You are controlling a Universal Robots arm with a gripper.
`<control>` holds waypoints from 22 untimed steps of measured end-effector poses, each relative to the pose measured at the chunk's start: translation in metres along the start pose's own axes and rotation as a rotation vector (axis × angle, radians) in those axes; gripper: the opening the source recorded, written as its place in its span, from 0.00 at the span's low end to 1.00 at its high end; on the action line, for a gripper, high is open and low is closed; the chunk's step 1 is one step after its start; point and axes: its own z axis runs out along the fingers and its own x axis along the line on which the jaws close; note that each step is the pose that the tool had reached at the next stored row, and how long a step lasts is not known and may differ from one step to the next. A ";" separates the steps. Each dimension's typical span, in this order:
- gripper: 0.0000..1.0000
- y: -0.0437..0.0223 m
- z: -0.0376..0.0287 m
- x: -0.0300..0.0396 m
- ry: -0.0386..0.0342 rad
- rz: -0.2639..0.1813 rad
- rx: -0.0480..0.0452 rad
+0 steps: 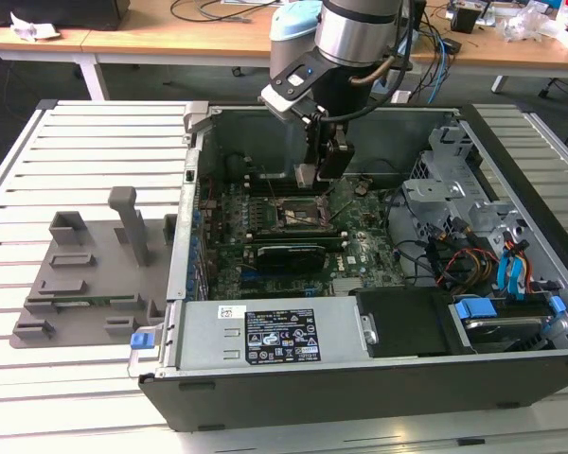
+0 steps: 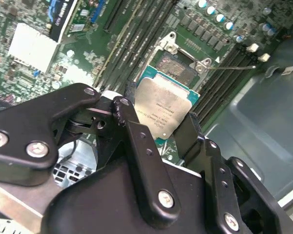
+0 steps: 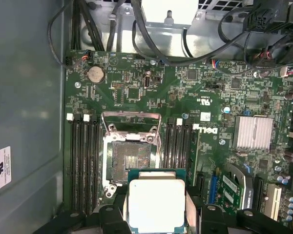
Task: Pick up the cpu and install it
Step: 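Place the cpu into insertion slot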
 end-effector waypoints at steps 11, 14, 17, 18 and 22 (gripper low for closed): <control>0.55 0.0005 0.0058 0.0006 -0.0129 0.002 -0.0126; 0.55 0.0007 0.0093 0.0015 -0.0130 0.002 -0.0125; 0.55 0.0013 0.0124 0.0055 -0.0129 0.002 -0.0125; 0.55 0.0016 0.0143 0.0077 -0.0129 0.002 -0.0126; 0.55 0.0027 0.0256 0.0134 -0.0129 0.002 -0.0123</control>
